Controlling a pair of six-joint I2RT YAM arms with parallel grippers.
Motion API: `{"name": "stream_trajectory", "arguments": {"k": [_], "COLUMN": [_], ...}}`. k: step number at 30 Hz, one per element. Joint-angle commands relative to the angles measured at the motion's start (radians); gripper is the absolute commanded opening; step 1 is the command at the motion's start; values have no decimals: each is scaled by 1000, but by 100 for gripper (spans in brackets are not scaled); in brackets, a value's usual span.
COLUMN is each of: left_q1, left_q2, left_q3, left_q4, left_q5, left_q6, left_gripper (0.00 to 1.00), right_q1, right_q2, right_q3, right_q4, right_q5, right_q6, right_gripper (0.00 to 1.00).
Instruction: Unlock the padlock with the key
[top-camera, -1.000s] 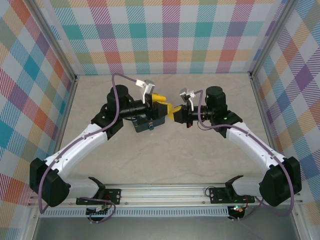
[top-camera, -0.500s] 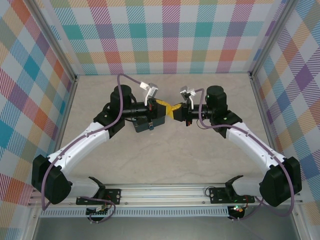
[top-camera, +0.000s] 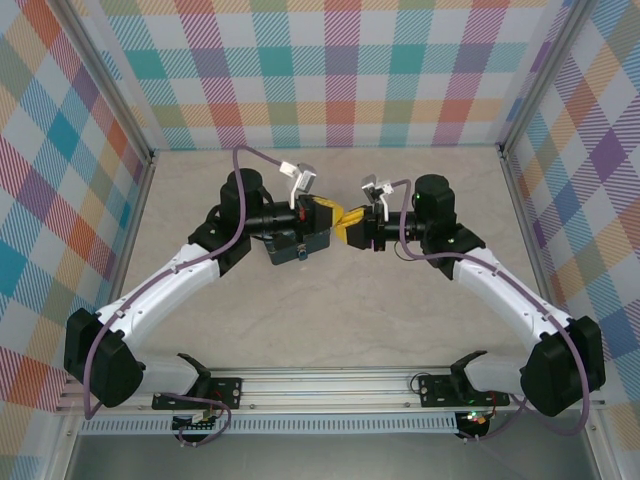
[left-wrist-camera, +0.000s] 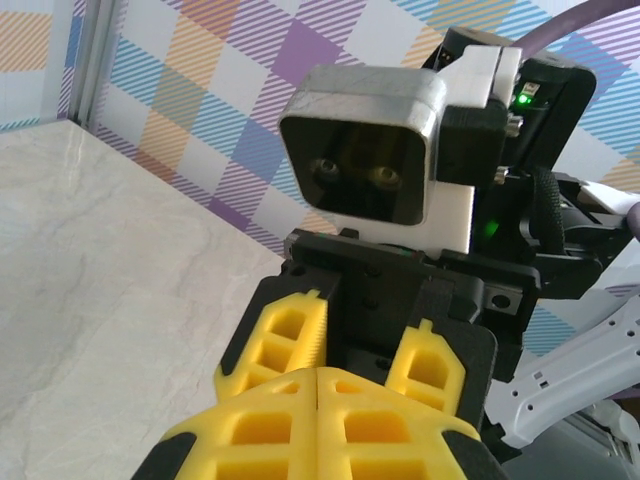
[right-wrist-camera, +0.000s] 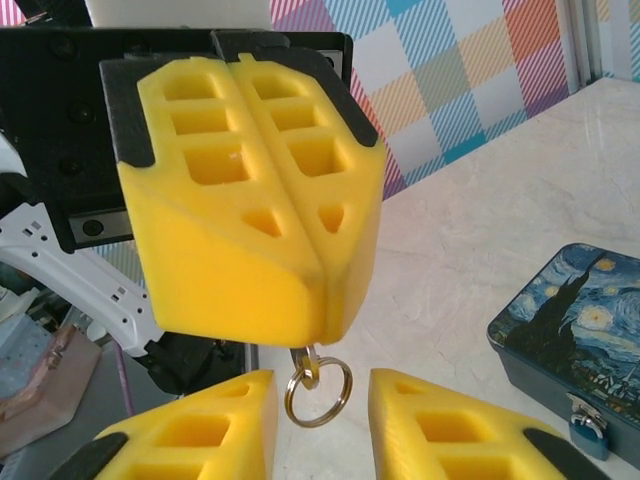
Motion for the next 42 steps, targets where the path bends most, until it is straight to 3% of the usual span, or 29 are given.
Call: {"name": "stream_trajectory", "arguments": {"k": [1, 7, 12, 23, 30, 42], "left_q1": [-8, -10, -11, -23, -26, -28], "left_q2": [3, 4, -4, 16, 17, 13], "left_q3": [-4, -15, -32, -38, -40, -50], "left_q4": [60, 92, 118, 162, 162, 174], "left_q5": [-6, -5, -14, -18, -21, -36], "left_q6": [-19, -42, -62, -95, -96, -99], "left_gripper": [0, 0, 0, 0, 0, 0], "right_q1": [-5, -26, -98, -82, -65, -55], "right_q2": [-38, -71, -93, -25, 2, 18], "right_q3": [-14, -47, -132, -94, -67, -68], "right_q4": [-1, 52, 321, 384, 410, 412], "right_q5": [-17, 1, -38, -116, -115, -102], "right_q6": [-27, -12, 160, 229, 243, 250], "right_gripper": [38, 47, 50, 50, 46, 28]}}
